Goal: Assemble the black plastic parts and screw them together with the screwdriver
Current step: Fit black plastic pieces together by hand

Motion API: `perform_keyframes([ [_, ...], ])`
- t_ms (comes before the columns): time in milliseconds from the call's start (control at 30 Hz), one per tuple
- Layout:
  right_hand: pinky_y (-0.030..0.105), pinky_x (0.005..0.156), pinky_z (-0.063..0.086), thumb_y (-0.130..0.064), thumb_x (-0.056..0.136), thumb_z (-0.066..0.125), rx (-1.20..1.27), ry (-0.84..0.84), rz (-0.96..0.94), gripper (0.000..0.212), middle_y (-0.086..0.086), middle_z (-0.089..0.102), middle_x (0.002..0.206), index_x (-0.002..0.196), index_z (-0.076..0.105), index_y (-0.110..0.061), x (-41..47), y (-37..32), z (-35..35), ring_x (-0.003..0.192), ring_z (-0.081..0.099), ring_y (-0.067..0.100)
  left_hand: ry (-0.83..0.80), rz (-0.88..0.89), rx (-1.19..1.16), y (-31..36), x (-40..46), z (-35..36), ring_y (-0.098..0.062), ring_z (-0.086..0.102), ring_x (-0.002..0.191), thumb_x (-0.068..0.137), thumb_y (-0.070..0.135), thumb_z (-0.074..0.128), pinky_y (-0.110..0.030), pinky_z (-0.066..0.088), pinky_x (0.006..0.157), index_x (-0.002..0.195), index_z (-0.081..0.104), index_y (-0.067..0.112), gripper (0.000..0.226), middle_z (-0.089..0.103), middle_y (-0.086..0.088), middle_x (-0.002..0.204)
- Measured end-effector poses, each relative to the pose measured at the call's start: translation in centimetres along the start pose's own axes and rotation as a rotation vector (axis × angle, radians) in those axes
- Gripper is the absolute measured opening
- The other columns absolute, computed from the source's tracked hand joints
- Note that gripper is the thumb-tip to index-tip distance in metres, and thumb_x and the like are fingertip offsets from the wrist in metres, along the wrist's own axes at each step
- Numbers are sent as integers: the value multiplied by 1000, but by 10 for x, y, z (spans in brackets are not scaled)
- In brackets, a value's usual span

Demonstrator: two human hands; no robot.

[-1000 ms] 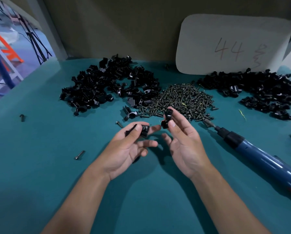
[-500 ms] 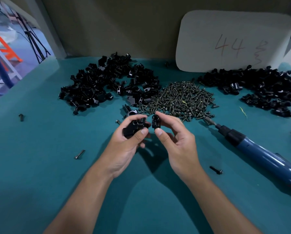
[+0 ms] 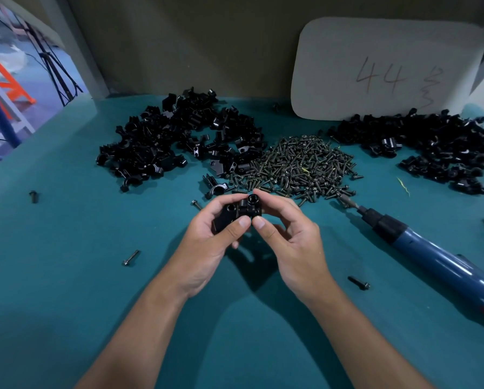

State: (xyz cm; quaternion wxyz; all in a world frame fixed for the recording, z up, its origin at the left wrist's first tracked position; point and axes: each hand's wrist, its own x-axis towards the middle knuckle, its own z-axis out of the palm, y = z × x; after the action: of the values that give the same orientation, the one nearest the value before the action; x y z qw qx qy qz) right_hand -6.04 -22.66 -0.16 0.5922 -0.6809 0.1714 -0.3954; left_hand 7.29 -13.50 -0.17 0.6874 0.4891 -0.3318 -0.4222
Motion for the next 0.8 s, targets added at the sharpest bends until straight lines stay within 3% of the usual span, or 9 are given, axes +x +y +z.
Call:
perform_keyframes([
  [133,22,96,50,-11,95,68,24,-9,17,39,-3,62,127,126,67,-35,0,1,-1,122,60,15,-15,24,57,-2,0,0,-15,58,94,79,37,76,-21,48,66,112,71,38,33,69,7,103],
  [333,18,92,51,-2,94,66,90,-33,62,38,9,59,122,125,67,-24,1,-2,-2,109,63,2,-27,66,116,-4,1,1,-9,54,83,83,38,73,-22,47,66,113,68,39,30,66,9,99],
  [567,16,89,50,-5,94,67,86,-19,87,37,3,57,113,123,68,-28,0,-4,-2,100,59,-3,-34,105,170,-5,0,2,-3,54,75,87,40,69,-19,48,66,114,66,39,27,69,14,94],
  [700,14,88,47,-9,95,66,66,-20,85,37,-1,57,116,123,69,-32,-1,-4,-1,95,55,-5,-19,152,201,-6,0,2,2,63,86,93,34,67,-15,51,74,119,63,32,27,71,14,103],
  [800,20,92,47,-9,97,64,64,-11,106,37,-3,59,118,124,70,-35,1,-2,-1,98,55,1,21,177,239,-6,0,3,2,64,92,91,38,68,-16,51,78,118,65,38,27,71,13,108],
])
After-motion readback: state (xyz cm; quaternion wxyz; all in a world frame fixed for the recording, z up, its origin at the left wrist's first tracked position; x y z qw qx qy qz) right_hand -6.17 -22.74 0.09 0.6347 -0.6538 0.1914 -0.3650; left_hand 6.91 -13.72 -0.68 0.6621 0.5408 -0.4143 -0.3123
